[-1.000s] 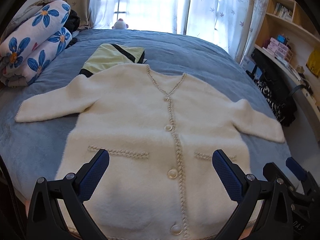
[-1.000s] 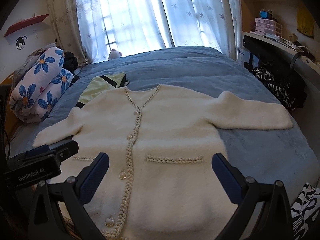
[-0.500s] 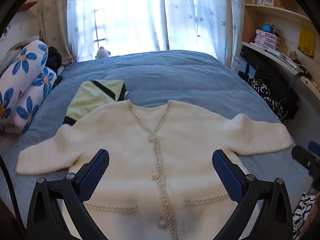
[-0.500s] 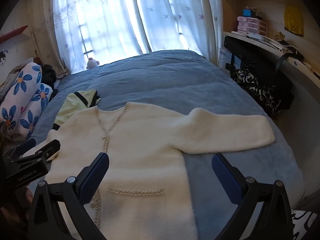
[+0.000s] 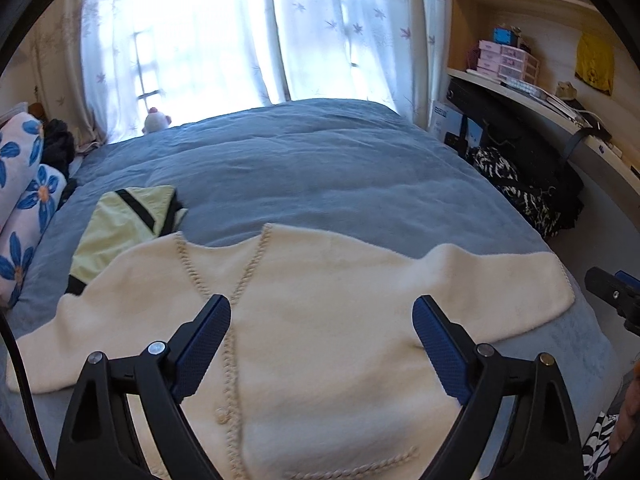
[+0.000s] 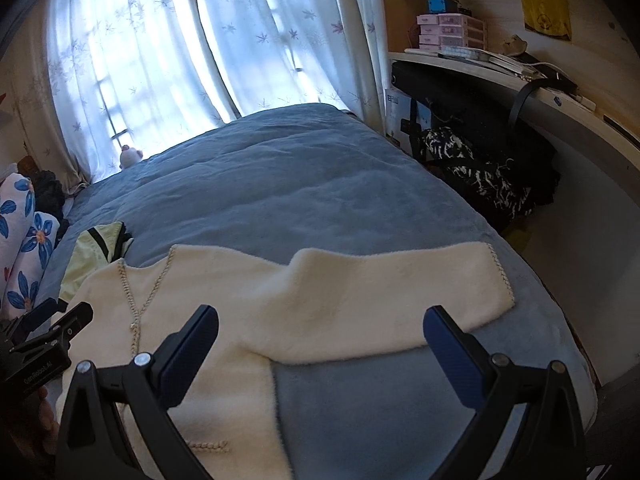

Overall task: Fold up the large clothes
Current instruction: 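Grasp the cardigan sleeve cuff with the right gripper and lift it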

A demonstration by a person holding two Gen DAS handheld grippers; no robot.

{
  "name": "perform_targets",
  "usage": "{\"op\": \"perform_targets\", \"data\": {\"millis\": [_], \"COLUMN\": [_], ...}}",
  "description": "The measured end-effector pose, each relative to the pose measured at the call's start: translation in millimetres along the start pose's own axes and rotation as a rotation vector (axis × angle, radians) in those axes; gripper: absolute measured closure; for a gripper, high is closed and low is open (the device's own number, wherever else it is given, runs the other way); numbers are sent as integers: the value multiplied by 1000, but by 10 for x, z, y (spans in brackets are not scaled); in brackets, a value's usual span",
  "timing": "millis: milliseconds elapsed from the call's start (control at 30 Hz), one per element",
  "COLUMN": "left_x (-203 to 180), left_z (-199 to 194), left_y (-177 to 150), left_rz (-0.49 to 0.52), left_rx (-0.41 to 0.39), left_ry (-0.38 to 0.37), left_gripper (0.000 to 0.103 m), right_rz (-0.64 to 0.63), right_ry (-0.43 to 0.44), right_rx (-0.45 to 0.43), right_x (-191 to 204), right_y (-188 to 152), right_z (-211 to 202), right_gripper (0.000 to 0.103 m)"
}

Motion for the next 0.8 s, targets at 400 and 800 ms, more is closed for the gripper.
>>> {"op": "perform_targets", "data": {"millis": [400,800], "left_x": [-593,-892], "left_z": [743,1694], "left_y": [161,-112], "left_rz": [37,22], "left_rx": [26,195], "left_ry": [9,24], "left_gripper": [11,11], "right_rz": [279,610], "right_ry": [-82,-62], "right_rx": [224,288], "right_x": [-1290,-2211], "right_y": [-203,-533], "right_z": [977,1506], "right_gripper": [22,25]}}
Point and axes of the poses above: each gripper's, at about its wrist camera, not at the fingertips, and z roughly the way its jaws point, x to its left, y to its top, the point moved 7 cm from there along z, roughly the way its jaws point, and after that the axes turned 2 degrees about x, right-handed, at the moved point
